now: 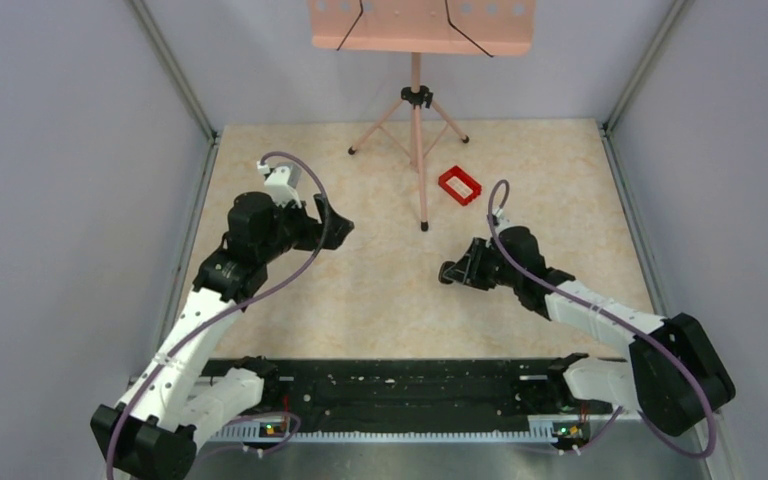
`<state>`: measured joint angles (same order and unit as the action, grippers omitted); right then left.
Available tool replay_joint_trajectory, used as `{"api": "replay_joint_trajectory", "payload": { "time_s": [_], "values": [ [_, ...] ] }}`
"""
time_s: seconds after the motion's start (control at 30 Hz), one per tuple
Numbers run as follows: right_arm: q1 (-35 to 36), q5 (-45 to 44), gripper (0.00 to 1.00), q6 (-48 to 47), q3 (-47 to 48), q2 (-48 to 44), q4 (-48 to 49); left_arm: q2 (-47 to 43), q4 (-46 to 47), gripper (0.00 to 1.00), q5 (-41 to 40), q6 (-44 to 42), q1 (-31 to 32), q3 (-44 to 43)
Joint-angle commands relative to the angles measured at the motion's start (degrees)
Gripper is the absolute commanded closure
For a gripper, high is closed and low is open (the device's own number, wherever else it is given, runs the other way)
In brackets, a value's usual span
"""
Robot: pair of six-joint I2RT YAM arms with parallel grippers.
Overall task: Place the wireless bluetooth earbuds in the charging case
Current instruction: Place the charging case with the earbuds at the center of the board.
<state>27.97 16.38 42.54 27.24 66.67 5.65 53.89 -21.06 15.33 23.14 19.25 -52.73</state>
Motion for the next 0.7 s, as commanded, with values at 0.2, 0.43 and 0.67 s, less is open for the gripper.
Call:
{"api": "replay_joint_trajectory", "payload": {
  "time_s": [0.2, 0.43, 0.67],
  "values": [
    [-0.08, -3.14, 0.84, -6.05, 4.13, 5.27, -2.09, -4.3, 6.96, 0.01, -14.62, -4.06, 0.26, 4.7],
    [-0.1, -5.57, 0.52, -7.42, 4.51, 6.52, -4.31, -4.09, 7.96, 0.01, -13.77, -2.49, 0.25, 5.22],
    [-0.1, -12.13, 0.29, -8.72, 8.53, 4.41, -13.23, -3.9, 8.03, 0.01, -14.11, -1.54, 0.26, 5.02]
  ]
}}
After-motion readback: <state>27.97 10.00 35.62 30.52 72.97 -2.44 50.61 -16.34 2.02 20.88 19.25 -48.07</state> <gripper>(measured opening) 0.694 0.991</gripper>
